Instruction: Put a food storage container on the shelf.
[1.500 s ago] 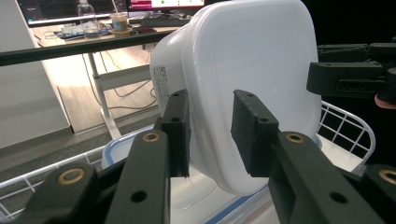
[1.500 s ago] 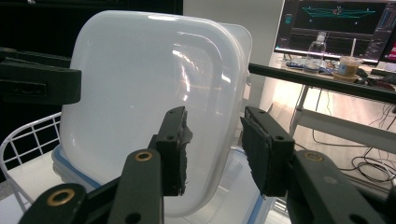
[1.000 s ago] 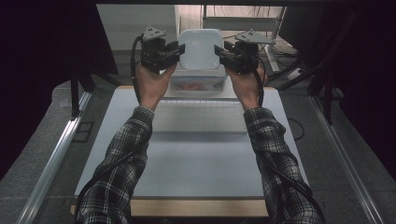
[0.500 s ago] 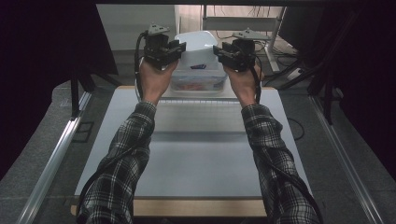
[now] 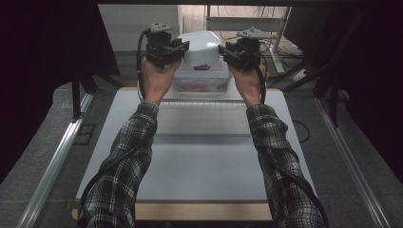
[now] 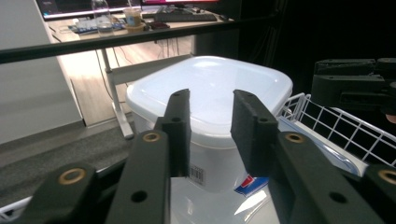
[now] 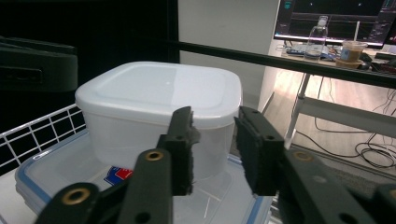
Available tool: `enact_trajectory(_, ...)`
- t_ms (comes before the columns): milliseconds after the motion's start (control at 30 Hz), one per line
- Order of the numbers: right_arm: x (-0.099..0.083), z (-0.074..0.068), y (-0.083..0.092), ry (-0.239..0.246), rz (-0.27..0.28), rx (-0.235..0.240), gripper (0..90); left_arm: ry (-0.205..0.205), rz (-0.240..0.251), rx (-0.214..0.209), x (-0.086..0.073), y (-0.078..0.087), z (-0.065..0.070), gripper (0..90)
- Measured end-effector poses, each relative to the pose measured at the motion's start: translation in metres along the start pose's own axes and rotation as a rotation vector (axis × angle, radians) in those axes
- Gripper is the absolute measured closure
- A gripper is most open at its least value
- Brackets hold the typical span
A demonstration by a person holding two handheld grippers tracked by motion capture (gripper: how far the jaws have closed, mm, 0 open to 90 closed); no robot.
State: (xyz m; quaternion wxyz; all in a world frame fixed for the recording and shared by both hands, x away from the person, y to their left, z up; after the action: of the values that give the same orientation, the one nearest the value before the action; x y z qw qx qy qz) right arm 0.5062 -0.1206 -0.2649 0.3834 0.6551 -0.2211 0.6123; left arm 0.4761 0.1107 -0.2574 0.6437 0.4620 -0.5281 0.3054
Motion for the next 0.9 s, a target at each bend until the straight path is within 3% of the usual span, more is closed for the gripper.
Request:
enact_trajectory(233, 0.006, 0.008, -0.002, 0.005, 0.002, -0.028, 77.5, 0.017, -0.001, 0.041, -0.002, 0.004, -0.011, 74.3)
enact_trajectory(533, -0.006, 0.027, -0.026, 0.011, -0.056, -0.080, 86.5, 0.026, -0.051, 0.079, -0.021, -0.013, -0.028, 81.3)
enact_trajectory(700, -0.018, 0.034, -0.046, 0.002, -0.086, -0.071, 86.9, 0.038, -0.074, 0.092, -0.028, -0.029, -0.033, 83.4)
enact_trajectory(900, -0.023, 0.030, -0.060, 0.032, -0.105, -0.025, 88.1, 0.027, -0.094, 0.096, -0.031, -0.042, -0.033, 84.3)
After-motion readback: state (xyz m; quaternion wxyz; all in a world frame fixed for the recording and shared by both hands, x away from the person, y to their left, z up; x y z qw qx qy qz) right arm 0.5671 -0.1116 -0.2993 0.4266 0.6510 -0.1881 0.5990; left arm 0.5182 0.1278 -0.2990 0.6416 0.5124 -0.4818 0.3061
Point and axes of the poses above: each handheld gripper's, and its own axes: y roughly backward along the jaws, x roughly out of its top, z roughly to its right, the point moved 2 cm from there along -y, roughly forward along the jaws, and after that the axes turned 4 degrees about x, right-handed, at the moved point
